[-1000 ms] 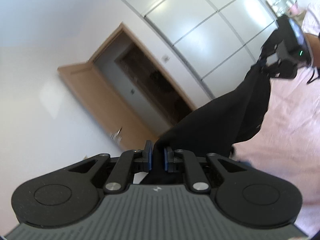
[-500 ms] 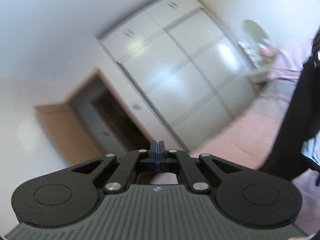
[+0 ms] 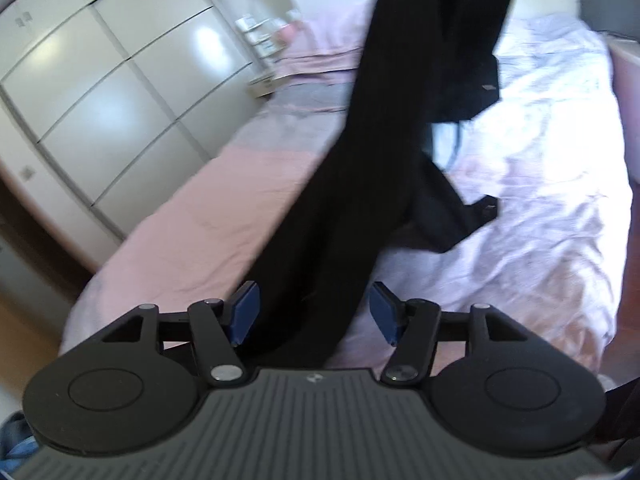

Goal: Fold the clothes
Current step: 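Lift the black trousers off the pile with both grippers and swing them over the bed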

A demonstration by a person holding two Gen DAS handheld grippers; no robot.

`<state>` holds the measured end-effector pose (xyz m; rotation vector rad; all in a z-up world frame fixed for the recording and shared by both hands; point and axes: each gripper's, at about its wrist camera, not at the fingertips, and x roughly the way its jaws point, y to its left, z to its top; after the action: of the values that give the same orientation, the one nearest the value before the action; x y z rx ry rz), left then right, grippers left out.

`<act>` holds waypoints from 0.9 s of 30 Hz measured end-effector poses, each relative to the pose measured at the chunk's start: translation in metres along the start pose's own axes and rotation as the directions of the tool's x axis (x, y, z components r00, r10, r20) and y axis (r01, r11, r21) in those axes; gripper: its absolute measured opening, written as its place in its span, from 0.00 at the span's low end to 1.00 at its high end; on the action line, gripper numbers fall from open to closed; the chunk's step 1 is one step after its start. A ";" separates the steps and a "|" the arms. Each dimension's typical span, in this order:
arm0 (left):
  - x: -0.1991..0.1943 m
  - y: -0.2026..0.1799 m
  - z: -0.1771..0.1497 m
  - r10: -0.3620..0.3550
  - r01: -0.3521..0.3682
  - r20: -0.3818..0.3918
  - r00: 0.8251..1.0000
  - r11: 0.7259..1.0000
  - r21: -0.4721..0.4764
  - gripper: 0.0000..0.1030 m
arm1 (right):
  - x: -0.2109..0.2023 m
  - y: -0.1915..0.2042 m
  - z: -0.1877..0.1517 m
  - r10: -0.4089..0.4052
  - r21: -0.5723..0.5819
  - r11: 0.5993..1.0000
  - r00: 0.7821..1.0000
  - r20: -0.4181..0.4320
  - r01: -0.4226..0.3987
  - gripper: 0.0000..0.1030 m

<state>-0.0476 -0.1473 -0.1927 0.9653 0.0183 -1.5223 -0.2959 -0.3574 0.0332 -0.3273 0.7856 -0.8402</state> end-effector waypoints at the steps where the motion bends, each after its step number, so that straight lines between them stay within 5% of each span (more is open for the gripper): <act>1: 0.007 -0.014 -0.004 -0.005 0.005 0.020 1.000 1.000 0.029 0.66 | -0.011 -0.006 -0.008 -0.007 0.004 1.000 1.000 -0.009 0.007 0.01; 5: 0.048 -0.044 -0.013 0.075 -0.082 0.056 0.996 0.985 0.150 0.67 | -0.032 -0.007 -0.010 -0.049 -0.005 0.999 0.998 -0.027 0.049 0.01; 8: 0.077 -0.035 -0.024 0.114 -0.114 0.011 0.993 0.979 0.172 0.62 | -0.043 -0.002 -0.012 -0.100 -0.010 0.995 0.994 -0.048 0.099 0.01; 9: 0.083 -0.028 -0.028 0.104 -0.102 -0.003 0.995 0.980 0.173 0.48 | -0.046 -0.002 -0.015 -0.114 -0.008 0.994 0.992 -0.057 0.113 0.02; 10: 0.085 -0.019 -0.029 0.069 -0.066 -0.013 0.998 0.984 0.166 0.20 | -0.051 -0.004 -0.018 -0.128 0.003 0.992 0.989 -0.071 0.128 0.02; 11: 0.084 -0.008 -0.029 0.027 -0.023 -0.021 0.999 0.987 0.156 0.06 | -0.056 -0.006 -0.021 -0.138 0.014 0.990 0.987 -0.084 0.140 0.02; 12: 0.080 0.002 -0.027 -0.003 0.006 -0.019 1.000 0.990 0.143 0.03 | -0.063 -0.008 -0.023 -0.149 0.022 0.988 0.984 -0.098 0.152 0.02; 15: 0.043 0.044 -0.010 -0.068 0.064 0.038 0.997 0.995 0.079 0.03 | -0.088 -0.013 -0.027 -0.189 0.039 0.980 0.972 -0.137 0.196 0.02; 20: -0.021 0.109 0.028 -0.108 0.091 0.180 0.978 0.991 0.100 0.03 | -0.154 -0.024 -0.033 -0.298 0.103 0.942 0.936 -0.185 0.320 0.02; 27: 0.002 0.161 0.098 -0.121 0.093 0.192 0.974 0.984 0.149 0.03 | -0.145 -0.051 -0.031 -0.377 0.151 0.899 0.903 -0.204 0.410 0.02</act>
<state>0.0327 -0.2380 -0.0480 0.9286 -0.1848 -1.7338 -0.4060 -0.2775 0.1109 -0.2484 0.8007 -1.3339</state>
